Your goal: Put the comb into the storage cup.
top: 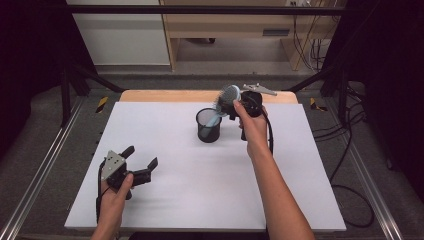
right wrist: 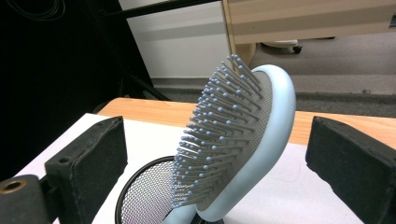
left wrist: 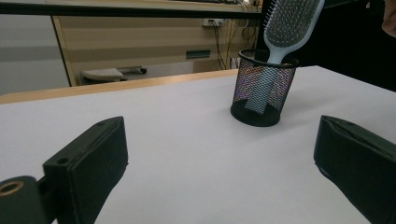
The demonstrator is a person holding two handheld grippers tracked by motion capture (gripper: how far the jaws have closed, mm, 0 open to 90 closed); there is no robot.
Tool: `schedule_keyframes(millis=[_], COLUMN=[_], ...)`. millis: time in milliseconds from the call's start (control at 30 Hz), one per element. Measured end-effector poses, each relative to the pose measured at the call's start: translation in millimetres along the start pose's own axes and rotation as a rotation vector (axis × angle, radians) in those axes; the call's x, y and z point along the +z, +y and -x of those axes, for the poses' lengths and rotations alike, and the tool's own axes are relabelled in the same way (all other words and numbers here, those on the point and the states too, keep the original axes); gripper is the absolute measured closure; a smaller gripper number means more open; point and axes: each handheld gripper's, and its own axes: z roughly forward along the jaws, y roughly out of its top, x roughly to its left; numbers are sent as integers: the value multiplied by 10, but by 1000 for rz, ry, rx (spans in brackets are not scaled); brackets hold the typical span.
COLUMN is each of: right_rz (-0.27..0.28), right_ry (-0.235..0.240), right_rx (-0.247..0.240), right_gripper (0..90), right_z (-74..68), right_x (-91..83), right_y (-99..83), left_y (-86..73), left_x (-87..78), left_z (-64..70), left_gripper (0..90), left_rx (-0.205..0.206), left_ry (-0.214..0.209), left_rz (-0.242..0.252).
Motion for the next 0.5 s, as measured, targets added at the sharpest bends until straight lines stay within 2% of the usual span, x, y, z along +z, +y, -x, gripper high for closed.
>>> schedule_keyframes(millis=[267,500], right_rz=[16,29], right_ry=[-28,-70], right_rx=[-28,-92], right_gripper=[58,58], right_z=[14,16], right_x=[-23,-39], right_y=[7,2], left_y=[0,1], left_x=[-3,-4], left_z=[-8,-7], left_gripper=[32,31], left_rx=[-4,-2], left_ry=[-3,-2], left_rz=[2,3])
